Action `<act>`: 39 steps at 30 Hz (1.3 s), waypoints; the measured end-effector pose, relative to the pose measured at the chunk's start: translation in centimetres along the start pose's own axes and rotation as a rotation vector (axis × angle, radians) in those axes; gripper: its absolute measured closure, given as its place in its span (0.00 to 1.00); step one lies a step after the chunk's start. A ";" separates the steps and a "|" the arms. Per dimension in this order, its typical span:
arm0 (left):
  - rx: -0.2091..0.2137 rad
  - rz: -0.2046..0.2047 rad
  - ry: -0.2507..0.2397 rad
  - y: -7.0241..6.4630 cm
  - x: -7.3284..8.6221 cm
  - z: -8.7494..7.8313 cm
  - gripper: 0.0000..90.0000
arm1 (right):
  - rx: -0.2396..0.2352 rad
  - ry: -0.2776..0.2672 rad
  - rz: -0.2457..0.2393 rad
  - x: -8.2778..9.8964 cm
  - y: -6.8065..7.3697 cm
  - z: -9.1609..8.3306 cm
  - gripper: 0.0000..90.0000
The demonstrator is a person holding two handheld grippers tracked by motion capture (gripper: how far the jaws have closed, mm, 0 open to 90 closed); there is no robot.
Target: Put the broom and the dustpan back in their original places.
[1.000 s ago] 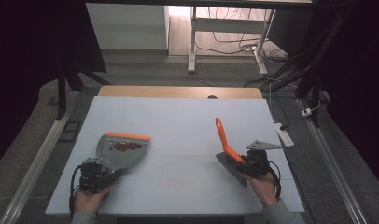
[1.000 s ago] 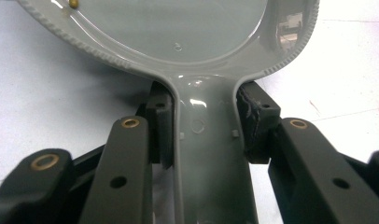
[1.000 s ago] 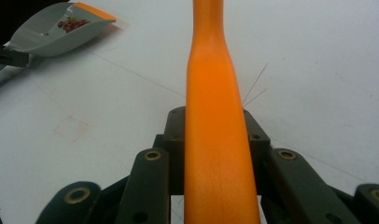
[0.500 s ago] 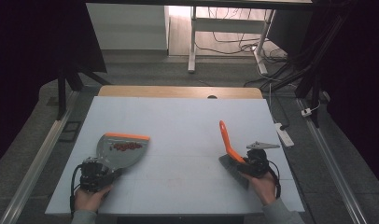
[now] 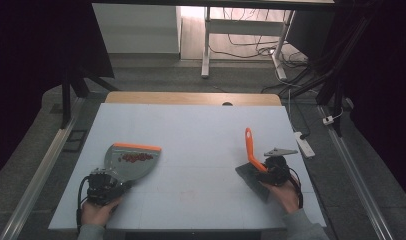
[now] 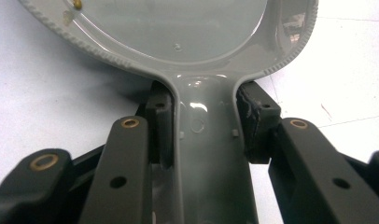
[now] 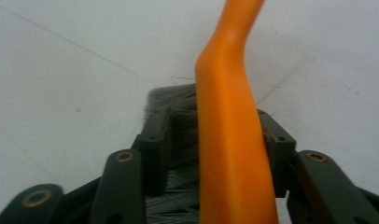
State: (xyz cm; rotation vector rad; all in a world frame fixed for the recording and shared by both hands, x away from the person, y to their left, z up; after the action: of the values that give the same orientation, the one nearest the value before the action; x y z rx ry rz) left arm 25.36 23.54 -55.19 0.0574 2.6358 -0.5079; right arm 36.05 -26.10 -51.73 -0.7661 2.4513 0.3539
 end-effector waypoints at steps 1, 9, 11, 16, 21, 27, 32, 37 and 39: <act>-0.002 0.000 -0.001 0.0 0.0 0.0 0.68 | 0.002 0.008 -0.004 0.0 -0.1 0.1 0.58; -0.002 -0.004 -0.004 -0.1 -0.1 0.1 0.68 | -0.019 0.030 0.016 -0.2 -0.9 0.6 0.51; -0.002 -0.005 -0.008 -0.2 0.0 0.1 0.68 | -0.011 0.036 0.018 -0.3 -1.0 0.7 0.49; 0.008 -0.006 -0.012 -0.2 0.0 0.0 0.66 | -0.011 0.054 0.044 -0.3 -1.4 1.1 0.45; -0.013 -0.007 -0.026 -0.2 0.0 -0.1 0.53 | -0.011 0.065 0.063 -0.4 -1.6 1.2 0.42; -0.014 0.025 -0.069 0.0 0.3 -1.5 0.34 | 0.033 0.044 0.056 -0.5 -1.5 0.8 0.40; -0.032 0.076 -0.094 -0.2 0.5 -2.5 0.32 | 0.046 -0.009 0.037 -0.5 -1.3 -0.2 0.40; -0.020 0.183 -0.126 -0.9 0.1 -3.3 0.33 | -0.011 -0.063 -0.025 -0.1 -0.6 -1.5 0.42; 0.007 0.225 -0.133 -1.1 0.0 -3.2 0.34 | -0.038 -0.071 -0.050 0.2 -0.1 -1.8 0.43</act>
State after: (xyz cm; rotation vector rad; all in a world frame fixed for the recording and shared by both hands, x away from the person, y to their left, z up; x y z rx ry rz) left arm 23.89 23.72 -52.13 0.3077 2.4586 -0.4290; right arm 35.25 -27.01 -50.36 -0.8157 2.3609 0.4025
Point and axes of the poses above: each handheld gripper's, and its own axes: z roughly forward along the jaws, x roughly out of its underside, y roughly to its left, the point moved 2 cm from there along z, roughly forward along the jaws, and after that the axes turned 8 degrees about y, right-handed, at the moved point
